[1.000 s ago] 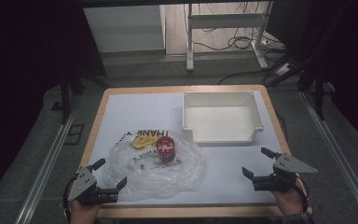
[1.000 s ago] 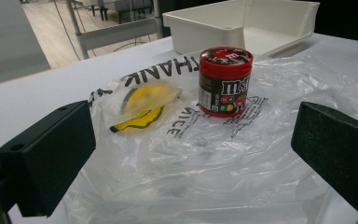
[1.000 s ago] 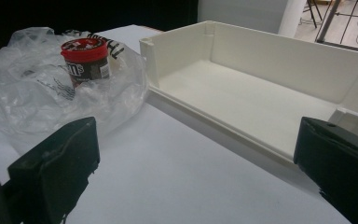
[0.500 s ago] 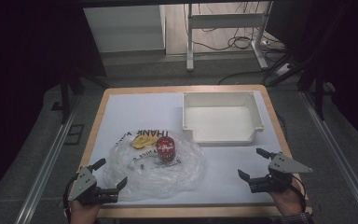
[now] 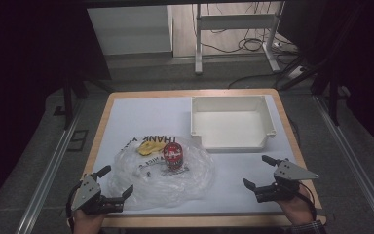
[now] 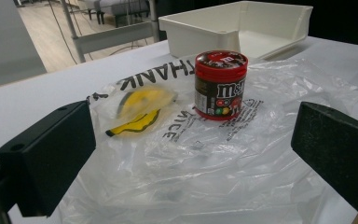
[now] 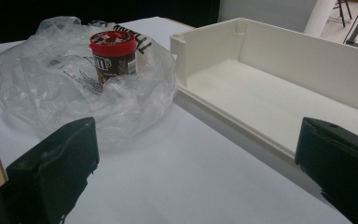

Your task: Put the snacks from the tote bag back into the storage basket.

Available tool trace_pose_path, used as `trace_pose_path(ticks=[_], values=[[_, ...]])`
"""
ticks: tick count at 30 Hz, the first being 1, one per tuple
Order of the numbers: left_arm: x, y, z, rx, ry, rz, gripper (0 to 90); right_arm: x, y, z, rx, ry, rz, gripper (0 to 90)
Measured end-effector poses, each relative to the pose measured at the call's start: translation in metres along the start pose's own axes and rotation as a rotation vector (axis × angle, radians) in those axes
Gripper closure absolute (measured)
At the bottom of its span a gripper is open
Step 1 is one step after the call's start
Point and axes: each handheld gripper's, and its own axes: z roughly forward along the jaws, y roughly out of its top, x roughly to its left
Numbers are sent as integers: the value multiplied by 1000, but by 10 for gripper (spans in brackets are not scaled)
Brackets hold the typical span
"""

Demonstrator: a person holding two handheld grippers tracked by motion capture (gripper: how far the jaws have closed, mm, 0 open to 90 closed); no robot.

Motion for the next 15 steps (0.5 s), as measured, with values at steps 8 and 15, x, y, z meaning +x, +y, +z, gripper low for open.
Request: trace_pose_path(ticks=[8,15], values=[[0,0,0,-5,-6,3,0,2,4,6,-1,6,27,0],[-1,0,0,-8,-6,4,0,3,7,9,-9,6,34,0]])
